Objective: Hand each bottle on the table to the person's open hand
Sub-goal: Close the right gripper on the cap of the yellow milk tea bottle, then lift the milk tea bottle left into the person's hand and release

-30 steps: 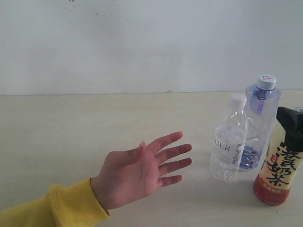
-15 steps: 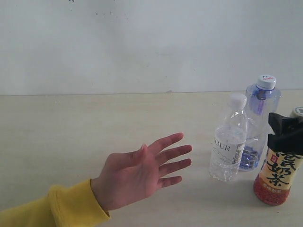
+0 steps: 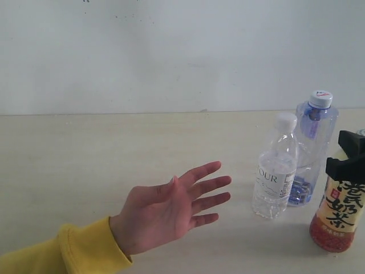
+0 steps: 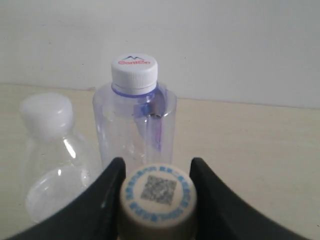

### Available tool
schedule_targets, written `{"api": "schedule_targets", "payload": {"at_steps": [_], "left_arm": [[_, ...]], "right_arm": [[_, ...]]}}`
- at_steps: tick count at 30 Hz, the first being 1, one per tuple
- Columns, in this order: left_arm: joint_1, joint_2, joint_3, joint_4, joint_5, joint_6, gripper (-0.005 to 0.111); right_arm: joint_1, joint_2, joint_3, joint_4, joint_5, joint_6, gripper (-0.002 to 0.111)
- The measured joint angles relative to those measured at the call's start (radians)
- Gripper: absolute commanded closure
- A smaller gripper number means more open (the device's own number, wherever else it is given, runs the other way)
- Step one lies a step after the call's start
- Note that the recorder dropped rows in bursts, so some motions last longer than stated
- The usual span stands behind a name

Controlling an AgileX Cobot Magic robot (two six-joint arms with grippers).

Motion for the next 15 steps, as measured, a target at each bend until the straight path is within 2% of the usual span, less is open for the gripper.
{"api": "schedule_targets", "payload": {"at_steps": [9,15], "left_arm": [[0.0,0.0,0.0,0.0,0.0,0.0,0.103],[0.0,0.0,0.0,0.0,0.0,0.0,0.103]], "right_arm": [[0.184,-0.307,0.0,0.085,0.239,-0.057,0.109],[0.302,-0.337,0.0,0.098,0.301,-0.099,0.109]]}}
